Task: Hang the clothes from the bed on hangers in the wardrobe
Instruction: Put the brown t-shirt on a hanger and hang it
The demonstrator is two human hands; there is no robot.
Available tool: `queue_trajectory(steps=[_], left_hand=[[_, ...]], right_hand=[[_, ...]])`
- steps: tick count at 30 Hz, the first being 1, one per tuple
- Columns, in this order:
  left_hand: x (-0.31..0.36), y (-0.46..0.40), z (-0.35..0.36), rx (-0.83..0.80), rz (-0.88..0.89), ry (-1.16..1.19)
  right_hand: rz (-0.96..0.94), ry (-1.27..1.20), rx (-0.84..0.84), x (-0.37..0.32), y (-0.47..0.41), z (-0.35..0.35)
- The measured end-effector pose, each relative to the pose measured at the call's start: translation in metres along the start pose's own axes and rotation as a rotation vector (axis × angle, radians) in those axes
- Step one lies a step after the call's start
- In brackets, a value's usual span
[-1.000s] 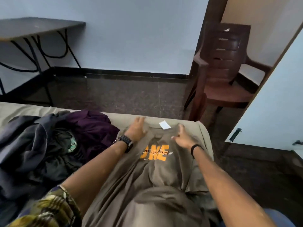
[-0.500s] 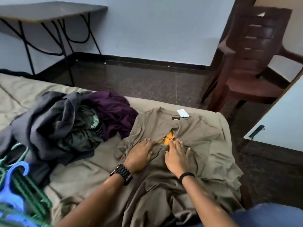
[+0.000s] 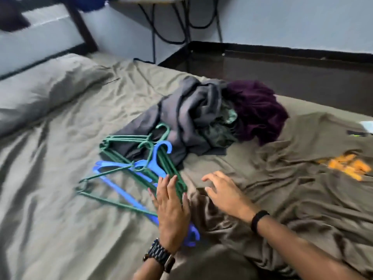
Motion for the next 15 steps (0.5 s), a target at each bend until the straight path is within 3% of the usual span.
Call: queue_trajectory(steps=[3,6,15], left_hand=[[-0.027,0.000,-0.008,0.063,-0.177,0.143],[-0.029,-0.005,-0.007,0.132,-0.174,0.295],[-0.036,-0.005,-0.007,0.279,-0.162,0.460]], right_hand=[[-0.036,0.032,-0.101,-0.026,-0.021,0.021],[-0.003,0.074,-0.155,-0.033,-0.030,0.035],[0.167,-0.013,-0.017,-0.046,-0.047,0.049]])
Point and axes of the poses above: each hand's wrist, its own y-axis away from the middle knuckle, its own z-axis out of the palm, x = y × z, the point moved 4 cm from there along -y, towards the middle knuckle, and after that the axes turned 15 degrees about -x, right-handed, at the moved point
